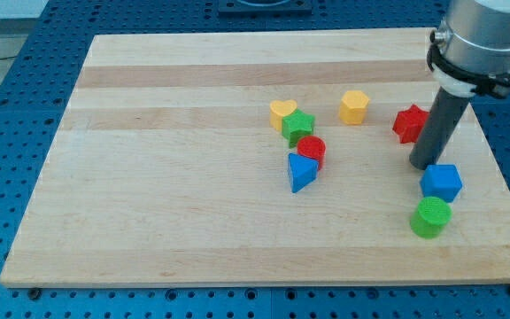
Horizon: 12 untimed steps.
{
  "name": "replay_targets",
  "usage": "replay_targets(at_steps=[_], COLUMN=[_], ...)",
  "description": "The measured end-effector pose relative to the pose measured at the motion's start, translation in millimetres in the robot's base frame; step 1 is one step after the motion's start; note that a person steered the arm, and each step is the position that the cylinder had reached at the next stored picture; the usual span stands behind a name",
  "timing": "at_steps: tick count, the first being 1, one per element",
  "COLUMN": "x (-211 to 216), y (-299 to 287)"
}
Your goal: Move the red star into the blue cube
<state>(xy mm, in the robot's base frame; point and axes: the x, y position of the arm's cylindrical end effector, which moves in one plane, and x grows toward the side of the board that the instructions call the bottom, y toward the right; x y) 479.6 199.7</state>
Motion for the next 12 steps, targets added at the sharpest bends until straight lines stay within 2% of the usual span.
replay_targets(at_steps=[2, 3, 4, 5, 6, 7, 8, 10, 12], x=[23.2, 13.1, -9.3, -54.5, -97.6, -107.2, -91.7, -57.1, -88.8], y=[0.0, 23.3, 50.3, 53.1, 39.6, 0.1, -24.9, -19.2, -3.9])
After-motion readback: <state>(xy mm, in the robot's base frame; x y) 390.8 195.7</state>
